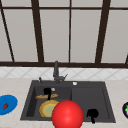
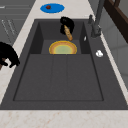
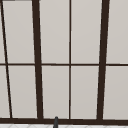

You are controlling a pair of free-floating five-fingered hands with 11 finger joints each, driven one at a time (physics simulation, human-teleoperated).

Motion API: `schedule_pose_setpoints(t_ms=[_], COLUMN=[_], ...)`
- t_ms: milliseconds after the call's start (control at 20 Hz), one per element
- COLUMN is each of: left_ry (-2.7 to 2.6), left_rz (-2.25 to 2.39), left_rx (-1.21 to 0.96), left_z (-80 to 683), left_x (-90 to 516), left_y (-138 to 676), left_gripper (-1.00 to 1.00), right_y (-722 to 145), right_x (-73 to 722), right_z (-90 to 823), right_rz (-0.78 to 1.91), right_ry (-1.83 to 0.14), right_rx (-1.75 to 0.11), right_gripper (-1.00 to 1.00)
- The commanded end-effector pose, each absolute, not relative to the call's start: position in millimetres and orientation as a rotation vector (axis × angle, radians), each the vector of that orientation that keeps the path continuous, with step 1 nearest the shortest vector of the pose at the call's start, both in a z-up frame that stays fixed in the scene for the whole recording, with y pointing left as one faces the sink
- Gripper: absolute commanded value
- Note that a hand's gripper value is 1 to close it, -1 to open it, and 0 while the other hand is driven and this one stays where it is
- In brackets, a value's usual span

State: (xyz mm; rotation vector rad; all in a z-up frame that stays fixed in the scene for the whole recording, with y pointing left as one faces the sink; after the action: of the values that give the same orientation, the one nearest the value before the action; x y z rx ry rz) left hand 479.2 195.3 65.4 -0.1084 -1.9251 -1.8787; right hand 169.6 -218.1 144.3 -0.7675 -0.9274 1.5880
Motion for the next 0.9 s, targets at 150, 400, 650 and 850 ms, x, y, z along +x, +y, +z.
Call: schedule_pose_setpoints(t_ms=[150, 400, 650, 850], left_ry=[-1.951, -1.946, -1.951, -1.954], left_rz=[-1.932, -1.926, -1.894, -1.891], left_rx=[-0.152, -0.168, -0.145, -0.142], left_z=[119, 158, 193, 221], left_x=[455, 442, 428, 418], left_y=[198, 204, 222, 239], left_gripper=[1.00, 1.00, 1.00, 1.00], right_y=[-218, -218, -218, -218], right_x=[170, 170, 170, 170], right_z=[144, 144, 144, 144], right_rz=[1.588, 1.588, 1.588, 1.588], right_ry=[-0.927, -0.927, -0.927, -0.927], right_rx=[-0.767, -0.767, -0.767, -0.767], right_gripper=[0.00, 0.00, 0.00, 0.00])
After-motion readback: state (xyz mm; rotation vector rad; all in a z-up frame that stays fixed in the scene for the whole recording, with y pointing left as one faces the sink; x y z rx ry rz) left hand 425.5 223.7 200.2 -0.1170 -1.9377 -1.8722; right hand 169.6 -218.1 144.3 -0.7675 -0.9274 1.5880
